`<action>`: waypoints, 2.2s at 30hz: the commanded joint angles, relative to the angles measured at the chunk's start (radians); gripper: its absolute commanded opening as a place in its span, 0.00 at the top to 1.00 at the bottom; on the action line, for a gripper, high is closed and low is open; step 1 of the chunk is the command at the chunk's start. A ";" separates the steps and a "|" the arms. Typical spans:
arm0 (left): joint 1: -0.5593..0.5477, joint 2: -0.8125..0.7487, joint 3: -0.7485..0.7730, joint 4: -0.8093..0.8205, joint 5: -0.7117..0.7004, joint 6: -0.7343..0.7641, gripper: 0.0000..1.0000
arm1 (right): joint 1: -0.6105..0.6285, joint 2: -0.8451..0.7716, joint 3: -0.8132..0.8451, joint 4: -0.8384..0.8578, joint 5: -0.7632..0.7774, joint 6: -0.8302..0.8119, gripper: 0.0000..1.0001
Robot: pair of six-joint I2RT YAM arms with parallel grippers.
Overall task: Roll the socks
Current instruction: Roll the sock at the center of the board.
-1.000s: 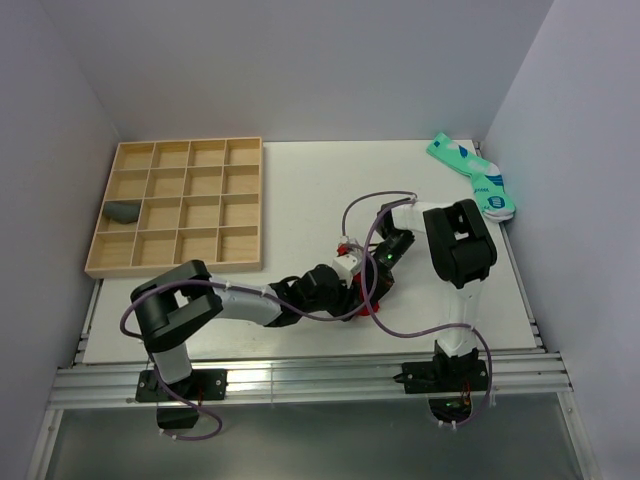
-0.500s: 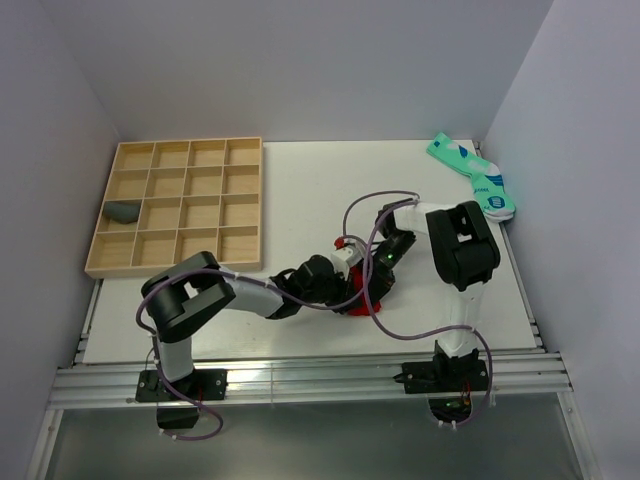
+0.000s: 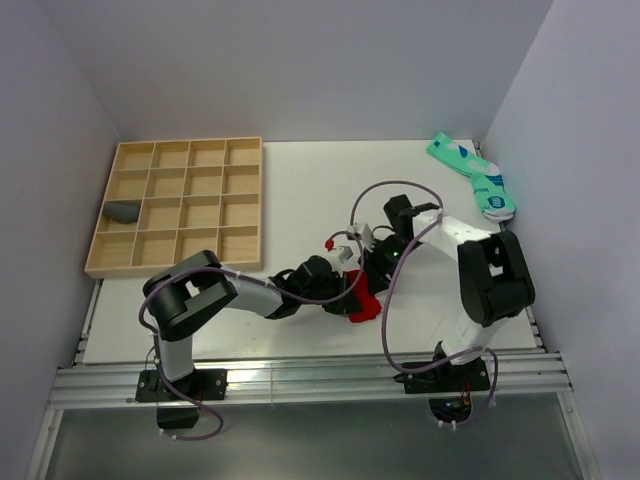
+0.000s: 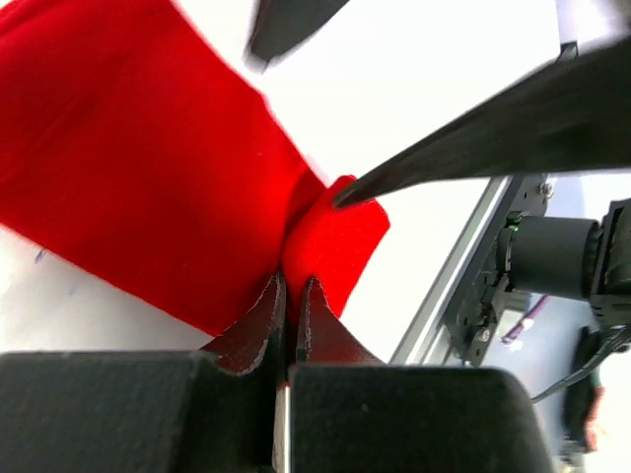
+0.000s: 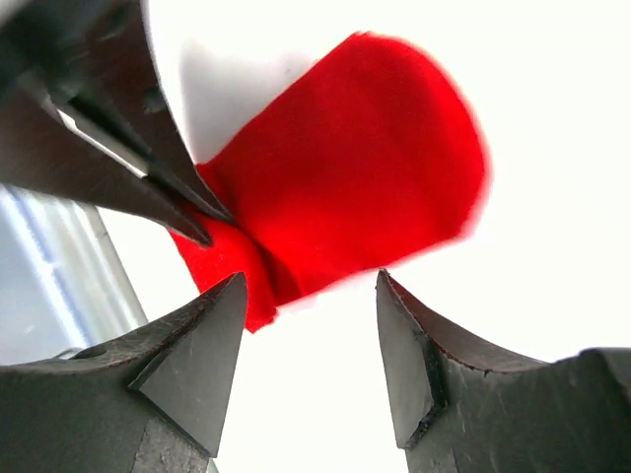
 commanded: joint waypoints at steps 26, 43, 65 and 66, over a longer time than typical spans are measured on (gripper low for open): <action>0.180 0.155 -0.001 -0.316 0.425 -0.217 1.00 | 0.280 -0.787 -0.486 0.281 0.168 -0.123 0.33; 0.190 0.162 0.024 -0.339 0.444 -0.220 1.00 | 0.528 -0.694 -0.554 0.467 0.284 -0.043 0.38; 0.192 0.105 0.010 -0.285 0.357 -0.272 0.95 | 0.506 -0.553 -0.522 0.475 0.268 -0.003 0.78; 0.192 0.084 -0.010 -0.256 0.346 -0.285 0.93 | 0.479 -0.546 -0.503 0.446 0.240 -0.009 0.79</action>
